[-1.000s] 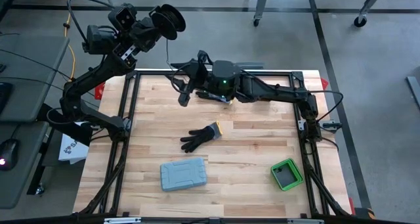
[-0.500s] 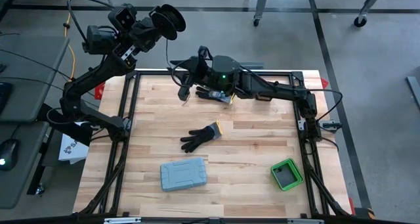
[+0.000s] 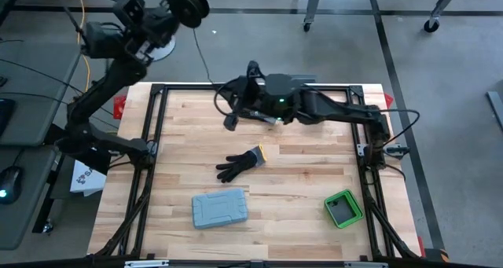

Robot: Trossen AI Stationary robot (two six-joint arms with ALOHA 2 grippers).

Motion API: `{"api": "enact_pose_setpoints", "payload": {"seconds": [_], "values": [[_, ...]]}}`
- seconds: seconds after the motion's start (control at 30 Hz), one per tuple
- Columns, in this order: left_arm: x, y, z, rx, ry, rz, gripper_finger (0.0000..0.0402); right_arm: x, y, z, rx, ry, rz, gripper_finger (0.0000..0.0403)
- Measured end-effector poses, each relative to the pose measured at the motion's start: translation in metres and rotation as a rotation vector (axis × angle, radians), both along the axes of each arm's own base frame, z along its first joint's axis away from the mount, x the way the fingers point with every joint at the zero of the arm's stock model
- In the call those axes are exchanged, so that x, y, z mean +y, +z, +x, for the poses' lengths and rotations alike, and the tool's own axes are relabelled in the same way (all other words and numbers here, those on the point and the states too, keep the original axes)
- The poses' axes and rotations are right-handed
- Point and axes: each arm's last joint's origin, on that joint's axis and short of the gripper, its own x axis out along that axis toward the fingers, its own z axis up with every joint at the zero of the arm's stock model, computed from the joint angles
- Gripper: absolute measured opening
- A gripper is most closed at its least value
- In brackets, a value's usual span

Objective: Coil cords
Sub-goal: Coil the black wire cable onto the black spool

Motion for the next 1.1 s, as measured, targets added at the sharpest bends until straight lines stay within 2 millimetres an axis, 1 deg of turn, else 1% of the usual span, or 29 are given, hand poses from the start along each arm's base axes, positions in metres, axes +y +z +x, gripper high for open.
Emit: {"api": "enact_pose_setpoints", "payload": {"seconds": [0.1,0.23,0.33,0.43,0.63,0.8,1.0,1.1], "values": [[0.005,0.000,-0.016,0.109,0.060,-0.078,0.0000,0.004,0.013,-0.016,0.008,0.010,-0.004,0.0001],[0.005,-0.008,-0.030,0.300,0.068,-0.184,0.0000,0.010,0.032,-0.039,-0.004,0.029,-0.026,0.0001],[0.003,-0.016,-0.039,0.431,0.057,-0.274,0.0000,0.015,0.045,-0.055,-0.016,0.043,-0.054,0.0000],[0.002,-0.024,-0.044,0.518,0.065,-0.350,0.0000,0.018,0.055,-0.070,-0.023,0.054,-0.072,0.0000],[0.003,-0.036,-0.045,0.619,0.070,-0.444,0.0000,0.020,0.072,-0.093,-0.065,0.063,-0.083,0.0000],[0.005,-0.042,-0.042,0.667,0.077,-0.455,0.0000,0.018,0.078,-0.107,-0.048,0.039,-0.096,0.0000],[0.006,-0.047,-0.042,0.704,0.097,-0.447,0.0000,0.018,0.089,-0.132,-0.042,0.006,-0.097,0.0000],[0.006,-0.048,-0.041,0.722,0.045,-0.450,0.0000,0.017,0.088,-0.137,-0.016,-0.005,-0.099,0.0000]]}}
